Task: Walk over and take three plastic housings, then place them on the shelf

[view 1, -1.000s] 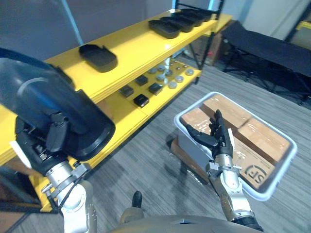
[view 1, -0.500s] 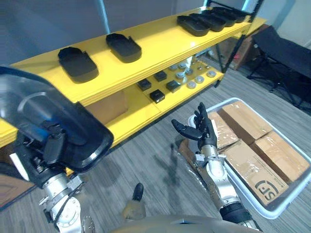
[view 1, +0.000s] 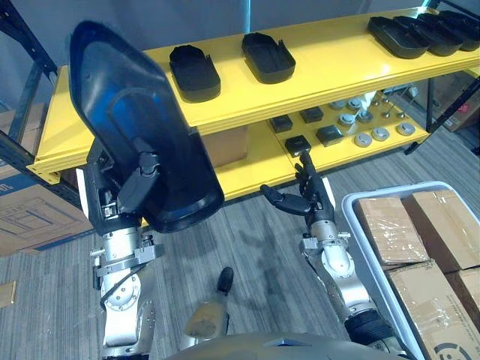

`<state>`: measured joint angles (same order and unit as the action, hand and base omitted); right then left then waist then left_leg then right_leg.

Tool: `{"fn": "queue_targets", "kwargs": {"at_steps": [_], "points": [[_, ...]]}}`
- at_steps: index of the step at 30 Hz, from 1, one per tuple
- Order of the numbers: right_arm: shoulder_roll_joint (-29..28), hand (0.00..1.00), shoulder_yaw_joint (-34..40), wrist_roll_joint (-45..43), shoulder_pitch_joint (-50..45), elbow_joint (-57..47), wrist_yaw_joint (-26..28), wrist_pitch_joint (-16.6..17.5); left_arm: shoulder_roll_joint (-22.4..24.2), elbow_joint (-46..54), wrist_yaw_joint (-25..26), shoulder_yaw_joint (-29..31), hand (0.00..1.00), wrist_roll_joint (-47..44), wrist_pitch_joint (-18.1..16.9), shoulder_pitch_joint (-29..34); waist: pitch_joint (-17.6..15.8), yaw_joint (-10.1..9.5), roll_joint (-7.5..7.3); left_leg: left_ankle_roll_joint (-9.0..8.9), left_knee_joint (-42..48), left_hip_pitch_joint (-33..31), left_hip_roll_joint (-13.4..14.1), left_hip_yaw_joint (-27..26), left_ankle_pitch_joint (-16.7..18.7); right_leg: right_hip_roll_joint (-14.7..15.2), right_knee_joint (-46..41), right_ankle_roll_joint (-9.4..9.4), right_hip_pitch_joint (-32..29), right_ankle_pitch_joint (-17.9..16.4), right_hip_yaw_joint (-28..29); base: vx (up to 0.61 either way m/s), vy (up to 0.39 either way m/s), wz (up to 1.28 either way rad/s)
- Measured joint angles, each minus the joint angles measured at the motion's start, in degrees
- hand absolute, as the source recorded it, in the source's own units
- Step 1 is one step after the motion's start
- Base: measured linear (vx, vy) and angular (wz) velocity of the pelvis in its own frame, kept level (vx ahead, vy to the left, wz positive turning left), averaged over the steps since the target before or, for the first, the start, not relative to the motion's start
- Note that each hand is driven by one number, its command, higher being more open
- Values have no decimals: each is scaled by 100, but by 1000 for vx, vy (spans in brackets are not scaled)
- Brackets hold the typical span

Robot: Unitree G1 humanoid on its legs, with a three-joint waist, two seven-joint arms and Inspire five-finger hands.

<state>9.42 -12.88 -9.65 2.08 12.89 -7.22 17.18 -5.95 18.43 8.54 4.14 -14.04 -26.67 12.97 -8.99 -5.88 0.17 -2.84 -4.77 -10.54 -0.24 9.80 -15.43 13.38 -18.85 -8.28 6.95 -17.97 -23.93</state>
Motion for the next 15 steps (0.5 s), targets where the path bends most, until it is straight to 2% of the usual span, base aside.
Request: {"fn": "queue_targets", "kwargs": {"at_steps": [4,7,9,10,11,12,13,14,15], "points": [[1,100,17,-11,41,-83,100,0,8,-2,112,-82,0,68,0,-62,-108,10,77,-55,10,0,187,-6,-50,-188,-19,56,-40,-30,59,-91,-67,-3],[-14,100,37,-35,38,-366,107,22,38,-17,205,-123,0,98,1,28,-305,17,150,-49,381,-134,269,-55,186,-258,-179,175,-109,-112,126,-117,-30,-9],[-18,100,40,-34,36,-492,111,119,54,-28,253,-123,0,98,1,144,-393,28,172,-6,559,-190,286,-186,303,-241,-265,186,-125,-145,157,-89,5,-3],[-22,100,46,-35,37,-533,102,198,68,-28,259,-123,0,99,1,200,-394,54,173,35,697,-302,284,-344,444,-194,-317,194,-168,-165,128,-50,70,20],[-42,100,54,-36,37,-577,101,247,70,-33,261,-118,0,101,2,234,-435,67,124,45,881,-411,266,-577,671,-26,-308,220,-179,-180,100,-31,109,23],[-44,100,63,-35,37,-611,99,263,76,-33,261,-108,0,110,-1,237,-464,66,87,142,1120,-534,243,-707,790,59,-327,211,-192,-187,63,25,145,16],[-58,100,67,-17,36,-674,57,290,89,-32,255,-84,0,119,-21,248,-546,26,122,218,1694,-659,175,-822,887,146,-429,111,-162,-257,64,43,106,14],[-89,100,75,-7,19,-680,20,295,81,-46,242,-69,0,118,-19,265,-568,32,87,72,1872,-704,69,-866,1092,224,-521,22,-130,-350,55,92,94,18],[-135,100,87,11,-14,-687,-42,296,108,-47,199,-67,0,112,-16,307,-573,24,34,127,1969,-705,-65,-884,1185,346,-515,-9,-62,-380,34,145,108,27]]}}
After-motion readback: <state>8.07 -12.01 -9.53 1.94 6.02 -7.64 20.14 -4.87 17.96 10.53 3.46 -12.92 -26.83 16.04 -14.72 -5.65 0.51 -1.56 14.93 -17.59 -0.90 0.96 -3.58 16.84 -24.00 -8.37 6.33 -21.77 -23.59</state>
